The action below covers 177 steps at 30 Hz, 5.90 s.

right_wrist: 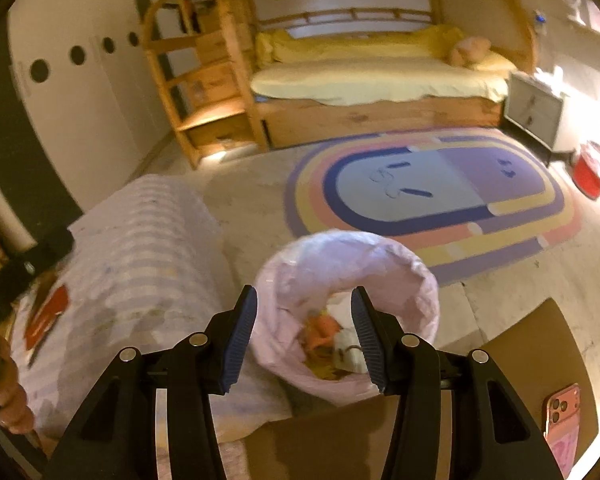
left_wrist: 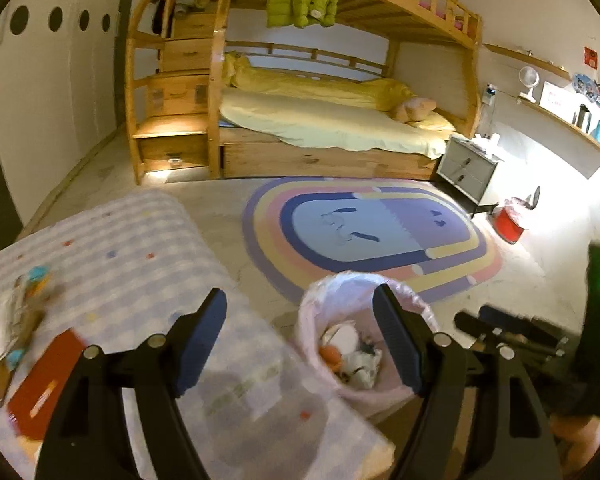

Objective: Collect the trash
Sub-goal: 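Move both grippers back to the mattress toward the red envelope, then grasp the red envelope by its edge with the right gripper, then lift the red envelope off the mattress with the right gripper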

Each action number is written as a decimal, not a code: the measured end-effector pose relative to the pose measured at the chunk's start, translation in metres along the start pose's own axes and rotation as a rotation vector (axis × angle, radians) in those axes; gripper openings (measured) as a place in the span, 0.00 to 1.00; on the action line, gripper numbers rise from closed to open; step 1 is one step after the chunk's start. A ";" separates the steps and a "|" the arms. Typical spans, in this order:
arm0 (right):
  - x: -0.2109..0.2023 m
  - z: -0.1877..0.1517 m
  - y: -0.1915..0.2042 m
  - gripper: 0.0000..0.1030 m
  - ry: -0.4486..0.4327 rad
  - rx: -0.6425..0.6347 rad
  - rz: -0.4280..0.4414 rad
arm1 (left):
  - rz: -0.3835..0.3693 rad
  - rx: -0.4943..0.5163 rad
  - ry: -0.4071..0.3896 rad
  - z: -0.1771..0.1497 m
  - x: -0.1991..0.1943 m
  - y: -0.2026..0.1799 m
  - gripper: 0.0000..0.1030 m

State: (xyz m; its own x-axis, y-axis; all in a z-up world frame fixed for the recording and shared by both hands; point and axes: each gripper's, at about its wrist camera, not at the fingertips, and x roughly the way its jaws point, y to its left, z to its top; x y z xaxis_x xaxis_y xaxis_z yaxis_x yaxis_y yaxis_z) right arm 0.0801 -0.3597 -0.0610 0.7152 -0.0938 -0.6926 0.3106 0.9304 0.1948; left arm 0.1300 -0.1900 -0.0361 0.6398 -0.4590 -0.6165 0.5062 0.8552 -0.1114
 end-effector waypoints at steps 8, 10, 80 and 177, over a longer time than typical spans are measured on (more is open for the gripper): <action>-0.028 -0.010 0.070 0.49 -0.019 -0.114 0.090 | 0.072 -0.036 -0.017 -0.035 -0.058 0.035 0.73; -0.030 -0.014 0.090 0.49 -0.009 -0.143 0.121 | 0.105 -0.049 -0.019 -0.043 -0.072 0.049 0.73; 0.048 -0.060 0.214 0.09 0.163 -0.393 0.317 | 0.033 -0.253 0.223 -0.097 -0.052 0.201 0.66; -0.002 -0.016 0.208 0.34 0.034 -0.377 0.319 | 0.309 -0.296 0.117 -0.104 -0.095 0.202 0.72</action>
State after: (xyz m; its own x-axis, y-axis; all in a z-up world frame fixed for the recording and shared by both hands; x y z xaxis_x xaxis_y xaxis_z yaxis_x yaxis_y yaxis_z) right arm 0.1332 -0.1598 -0.0305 0.7146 0.2226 -0.6631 -0.1733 0.9748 0.1405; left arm 0.1112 0.0517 -0.0814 0.6568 -0.1550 -0.7379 0.1033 0.9879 -0.1155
